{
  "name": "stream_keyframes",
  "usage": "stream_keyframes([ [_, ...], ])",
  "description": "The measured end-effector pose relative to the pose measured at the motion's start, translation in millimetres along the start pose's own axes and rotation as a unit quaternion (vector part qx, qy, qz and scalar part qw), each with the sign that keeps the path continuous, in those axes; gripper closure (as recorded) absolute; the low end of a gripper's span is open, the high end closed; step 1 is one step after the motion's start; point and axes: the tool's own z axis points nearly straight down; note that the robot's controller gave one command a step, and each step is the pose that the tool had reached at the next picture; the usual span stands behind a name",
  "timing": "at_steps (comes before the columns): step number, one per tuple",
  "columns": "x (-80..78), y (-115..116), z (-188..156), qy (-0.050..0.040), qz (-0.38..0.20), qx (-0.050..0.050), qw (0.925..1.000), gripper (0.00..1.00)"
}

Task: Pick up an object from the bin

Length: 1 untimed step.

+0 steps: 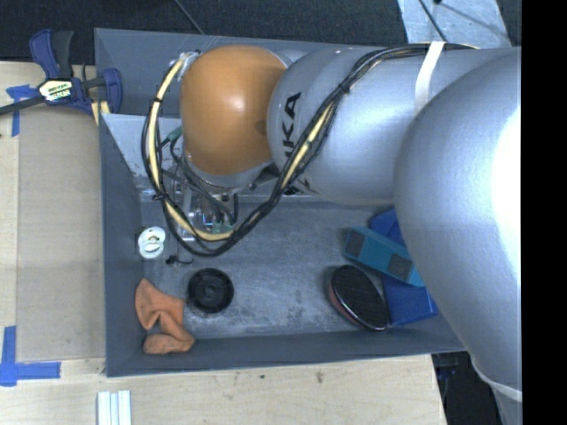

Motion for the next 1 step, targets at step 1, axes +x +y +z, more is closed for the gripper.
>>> stream_keyframes([
  [1, -1.7, -1.2, -5.3, -0.0038, 0.001, -0.001, 1.0000, 0.00],
])
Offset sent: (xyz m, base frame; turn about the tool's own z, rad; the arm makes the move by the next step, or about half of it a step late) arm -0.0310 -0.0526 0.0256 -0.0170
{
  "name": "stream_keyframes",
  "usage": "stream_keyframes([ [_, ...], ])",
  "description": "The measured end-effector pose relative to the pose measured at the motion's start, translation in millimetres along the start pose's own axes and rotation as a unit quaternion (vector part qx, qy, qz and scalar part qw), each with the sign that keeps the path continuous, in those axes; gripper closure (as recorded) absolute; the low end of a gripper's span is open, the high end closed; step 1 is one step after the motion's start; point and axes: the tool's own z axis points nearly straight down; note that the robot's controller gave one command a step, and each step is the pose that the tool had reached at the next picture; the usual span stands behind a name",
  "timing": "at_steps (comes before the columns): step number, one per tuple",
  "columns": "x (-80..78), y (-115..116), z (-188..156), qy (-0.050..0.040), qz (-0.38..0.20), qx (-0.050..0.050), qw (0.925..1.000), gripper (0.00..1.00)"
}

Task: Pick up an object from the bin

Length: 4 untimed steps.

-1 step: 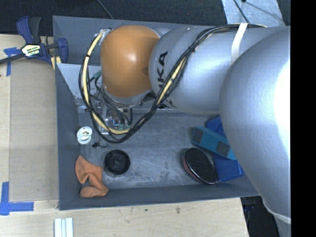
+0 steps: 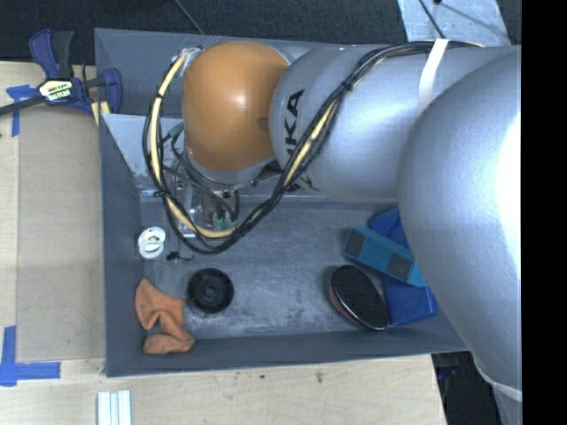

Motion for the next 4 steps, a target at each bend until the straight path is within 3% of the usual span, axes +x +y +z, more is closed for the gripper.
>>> stream_keyframes([
  [1, 23.8, -36.0, -13.9, 0.0011, -0.008, 0.000, 1.0000, 0.00],
  [2, -0.3, -58.8, -11.3, -0.0005, -0.005, 0.000, 1.0000, 0.00],
  [3, 20.4, -96.3, 29.3, -0.0033, 0.017, 0.000, 0.9998, 0.00],
  [4, 37.2, -109.3, 64.0, 0.0021, 0.017, 0.002, 0.9999, 0.00],
])
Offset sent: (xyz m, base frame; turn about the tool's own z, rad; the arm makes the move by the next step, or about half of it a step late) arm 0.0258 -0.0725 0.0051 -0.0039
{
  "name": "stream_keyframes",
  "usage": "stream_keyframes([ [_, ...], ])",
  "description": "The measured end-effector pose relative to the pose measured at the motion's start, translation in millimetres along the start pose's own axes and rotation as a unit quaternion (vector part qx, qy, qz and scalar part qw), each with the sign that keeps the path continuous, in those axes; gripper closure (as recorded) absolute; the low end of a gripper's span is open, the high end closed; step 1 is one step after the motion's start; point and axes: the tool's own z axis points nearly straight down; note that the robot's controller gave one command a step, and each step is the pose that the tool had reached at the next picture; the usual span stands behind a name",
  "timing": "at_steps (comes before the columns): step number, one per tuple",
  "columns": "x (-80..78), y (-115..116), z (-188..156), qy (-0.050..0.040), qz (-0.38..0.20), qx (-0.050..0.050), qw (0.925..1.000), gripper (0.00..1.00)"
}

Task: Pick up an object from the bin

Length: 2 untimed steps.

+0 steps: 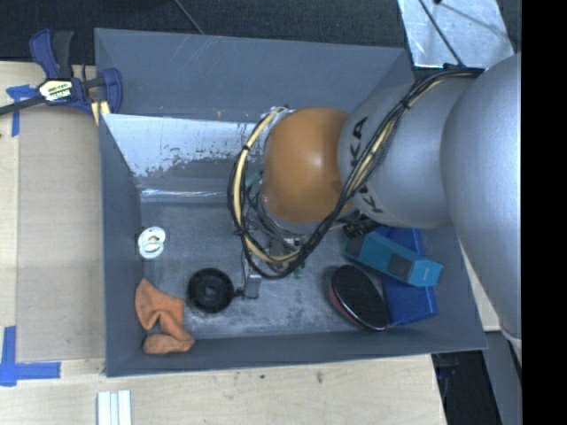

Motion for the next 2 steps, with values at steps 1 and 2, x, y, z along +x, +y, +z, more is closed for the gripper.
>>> stream_keyframes([
  [1, -3.4, 13.4, 21.3, -0.0006, -0.104, -0.001, 0.9946, 0.00],
  [2, 4.7, 25.3, 30.9, -0.0031, -0.181, 0.000, 0.9835, 0.00],
])
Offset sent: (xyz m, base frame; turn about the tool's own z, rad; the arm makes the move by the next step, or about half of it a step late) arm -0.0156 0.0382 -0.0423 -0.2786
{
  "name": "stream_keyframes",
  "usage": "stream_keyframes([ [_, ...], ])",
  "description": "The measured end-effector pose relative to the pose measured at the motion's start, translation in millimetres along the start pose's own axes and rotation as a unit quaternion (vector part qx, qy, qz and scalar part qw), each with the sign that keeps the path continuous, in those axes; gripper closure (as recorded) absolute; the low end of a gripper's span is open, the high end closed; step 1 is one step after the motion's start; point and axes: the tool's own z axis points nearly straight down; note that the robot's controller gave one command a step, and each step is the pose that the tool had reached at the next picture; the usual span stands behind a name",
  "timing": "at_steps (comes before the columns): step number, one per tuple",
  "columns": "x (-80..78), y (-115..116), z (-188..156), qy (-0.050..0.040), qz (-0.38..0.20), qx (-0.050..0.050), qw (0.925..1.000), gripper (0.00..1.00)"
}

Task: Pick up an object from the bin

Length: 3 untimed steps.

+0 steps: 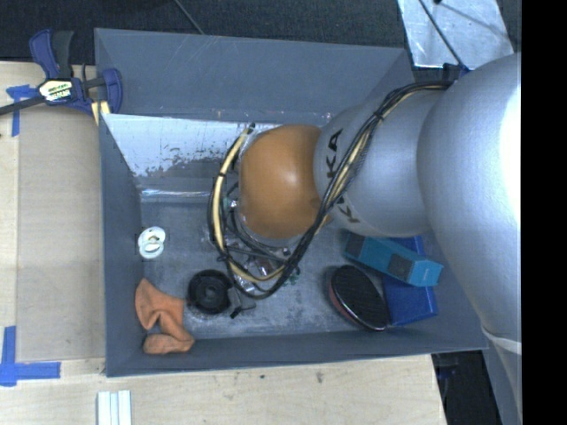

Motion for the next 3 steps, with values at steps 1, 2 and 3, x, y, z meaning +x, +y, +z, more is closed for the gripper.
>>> stream_keyframes([
  [1, -10.3, 12.2, 5.5, 0.0061, -0.059, -0.002, 0.9982, 1.00],
  [2, -10.3, 12.2, 5.5, 0.0061, -0.059, -0.002, 0.9982, 1.00],
  [3, -23.0, 26.3, -120.7, 0.0001, -0.068, -0.001, 0.9977, 1.00],
])
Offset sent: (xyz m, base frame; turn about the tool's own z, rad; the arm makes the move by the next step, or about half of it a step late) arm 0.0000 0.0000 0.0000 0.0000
